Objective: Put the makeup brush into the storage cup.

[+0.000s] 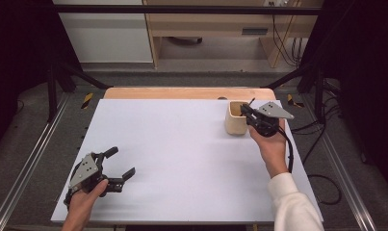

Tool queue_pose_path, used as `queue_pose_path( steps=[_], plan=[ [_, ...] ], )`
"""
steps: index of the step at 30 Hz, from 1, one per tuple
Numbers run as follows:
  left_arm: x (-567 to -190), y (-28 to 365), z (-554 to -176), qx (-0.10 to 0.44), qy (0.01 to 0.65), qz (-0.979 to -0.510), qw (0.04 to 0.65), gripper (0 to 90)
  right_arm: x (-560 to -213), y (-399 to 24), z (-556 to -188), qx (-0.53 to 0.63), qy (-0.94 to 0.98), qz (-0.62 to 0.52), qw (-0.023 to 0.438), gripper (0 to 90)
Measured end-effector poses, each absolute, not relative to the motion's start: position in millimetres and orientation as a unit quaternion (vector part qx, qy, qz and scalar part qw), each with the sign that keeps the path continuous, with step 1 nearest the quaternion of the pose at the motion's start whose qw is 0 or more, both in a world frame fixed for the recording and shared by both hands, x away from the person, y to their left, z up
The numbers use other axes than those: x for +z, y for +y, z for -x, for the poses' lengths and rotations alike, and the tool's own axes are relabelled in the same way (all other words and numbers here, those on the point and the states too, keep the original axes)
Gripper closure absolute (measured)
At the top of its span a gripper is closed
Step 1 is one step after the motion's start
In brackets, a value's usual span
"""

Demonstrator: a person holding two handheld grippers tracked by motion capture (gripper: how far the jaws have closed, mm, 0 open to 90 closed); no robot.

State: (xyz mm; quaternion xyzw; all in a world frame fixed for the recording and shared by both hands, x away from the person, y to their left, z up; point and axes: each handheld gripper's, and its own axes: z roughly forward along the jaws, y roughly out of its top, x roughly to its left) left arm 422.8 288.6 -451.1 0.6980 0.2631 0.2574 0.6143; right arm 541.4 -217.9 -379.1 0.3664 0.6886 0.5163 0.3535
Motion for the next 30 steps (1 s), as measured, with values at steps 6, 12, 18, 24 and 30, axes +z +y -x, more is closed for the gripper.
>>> queue_pose_path(
  steps=[6,12,18,24,30],
  plan=[
    [-451,289,-423,0.259,0.263,-0.697,0.615,1.8,-375,-212,-536,0.523,0.693,-0.362,0.340,79.2],
    [-451,289,-423,0.259,0.263,-0.698,0.613,1.8,-374,-209,-532,0.524,0.697,-0.359,0.333,76.0],
    [-451,289,-422,0.258,0.262,-0.699,0.614,1.8,-373,-207,-529,0.524,0.700,-0.357,0.329,71.0],
    [-451,289,-423,0.258,0.262,-0.698,0.614,1.8,-373,-206,-526,0.527,0.698,-0.360,0.326,66.1],
    [-451,288,-422,0.259,0.262,-0.697,0.615,1.7,-376,-205,-522,0.529,0.699,-0.361,0.318,56.7]
  ],
)
